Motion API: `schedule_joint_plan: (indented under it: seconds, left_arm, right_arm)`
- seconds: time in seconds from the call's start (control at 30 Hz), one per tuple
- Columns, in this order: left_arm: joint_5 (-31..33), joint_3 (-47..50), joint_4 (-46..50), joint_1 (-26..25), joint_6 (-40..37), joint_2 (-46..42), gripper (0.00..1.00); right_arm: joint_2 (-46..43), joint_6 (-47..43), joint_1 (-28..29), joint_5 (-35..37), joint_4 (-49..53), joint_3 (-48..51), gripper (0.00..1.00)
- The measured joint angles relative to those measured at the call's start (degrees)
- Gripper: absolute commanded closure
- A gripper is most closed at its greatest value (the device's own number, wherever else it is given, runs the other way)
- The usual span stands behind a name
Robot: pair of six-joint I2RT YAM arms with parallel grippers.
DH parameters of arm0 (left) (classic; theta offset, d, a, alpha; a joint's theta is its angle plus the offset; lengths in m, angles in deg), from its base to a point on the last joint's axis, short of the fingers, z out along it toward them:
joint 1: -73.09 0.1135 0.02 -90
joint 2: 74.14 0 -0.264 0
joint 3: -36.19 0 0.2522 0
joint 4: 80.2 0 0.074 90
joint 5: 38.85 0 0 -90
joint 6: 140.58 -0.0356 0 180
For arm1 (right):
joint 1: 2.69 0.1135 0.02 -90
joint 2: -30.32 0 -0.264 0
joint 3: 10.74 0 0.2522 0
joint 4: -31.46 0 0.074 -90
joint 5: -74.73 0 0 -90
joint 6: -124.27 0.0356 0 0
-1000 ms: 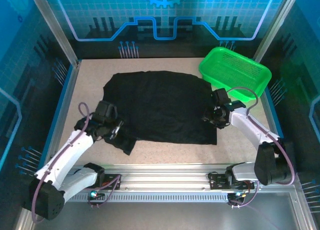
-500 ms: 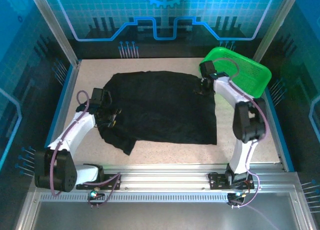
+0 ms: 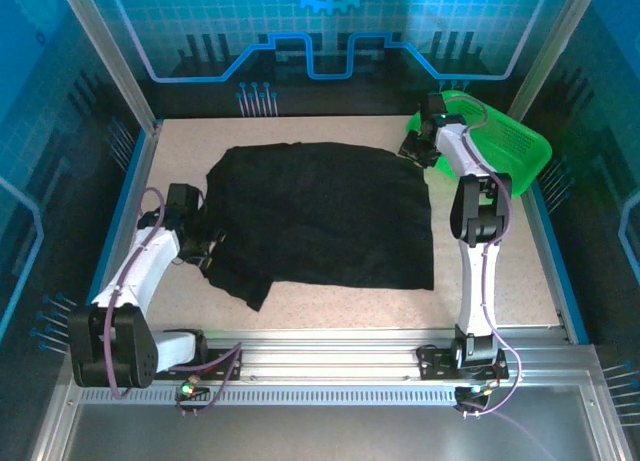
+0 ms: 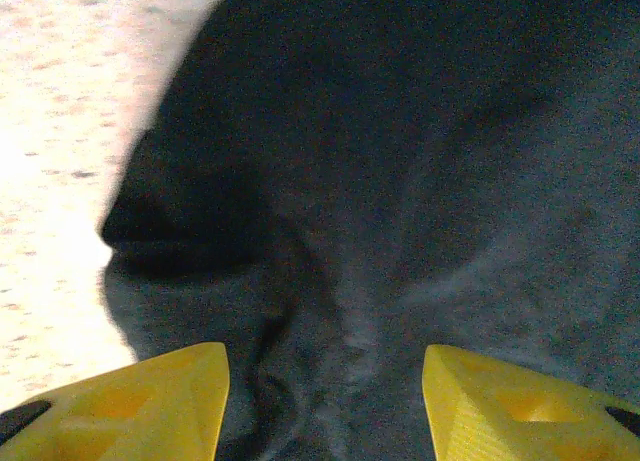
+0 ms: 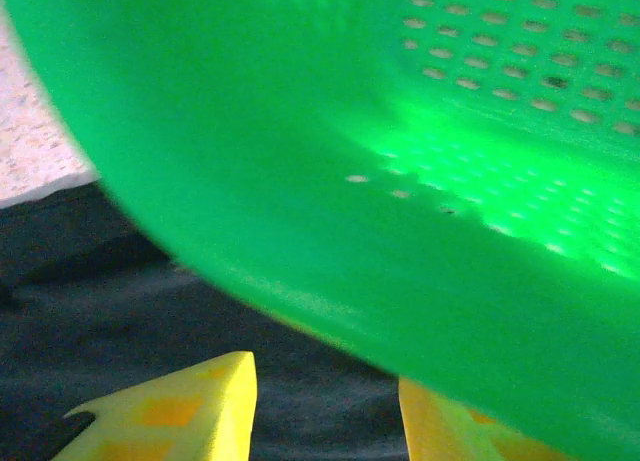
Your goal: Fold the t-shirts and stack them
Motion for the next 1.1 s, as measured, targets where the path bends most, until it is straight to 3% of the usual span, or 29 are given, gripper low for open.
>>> schedule_joint_plan:
  seconds: [0.13, 0.3, 0.5, 0.63, 0.77, 0.97, 1.1]
  left_arm:
    - [1.22, 1.97, 1.18, 1.73, -1.11, 0.48, 0.47]
    - [1.2, 4.46, 1.7, 1.6, -1.81, 1.7, 0.49]
    - [1.03, 8.28, 3.23, -3.89, 0.24, -0.63, 0.61]
    - [0.94, 10.86, 1.84, -8.44, 3.08, -0.28, 0.68]
    - [0.52, 12.94, -0.11, -11.41, 5.68, 2.14, 0.77]
    - [-1.18, 13.7, -2.47, -14.34, 8.44, 3.82, 1.0]
    - [-4.22, 14.62, -4.24, -16.28, 10.1, 2.78, 1.0]
  right_arm:
    - [-3.1, -0.96, 1.25, -0.28, -2.93, 5.09, 0.53]
    - [-16.72, 0.63, 5.46, 1.38, -5.55, 21.4, 0.5]
    - [-29.73, 2.89, 16.31, 0.61, -8.96, 34.05, 0.51]
    - [-26.99, 4.15, 26.25, -2.56, -10.71, 35.6, 0.52]
    - [-20.28, 5.03, 31.89, -6.38, -12.02, 34.4, 0.53]
    - [-7.89, 6.36, 31.76, -8.68, -8.57, 24.85, 0.55]
    - [-2.86, 7.3, 29.51, -9.42, -5.03, 15.98, 0.56]
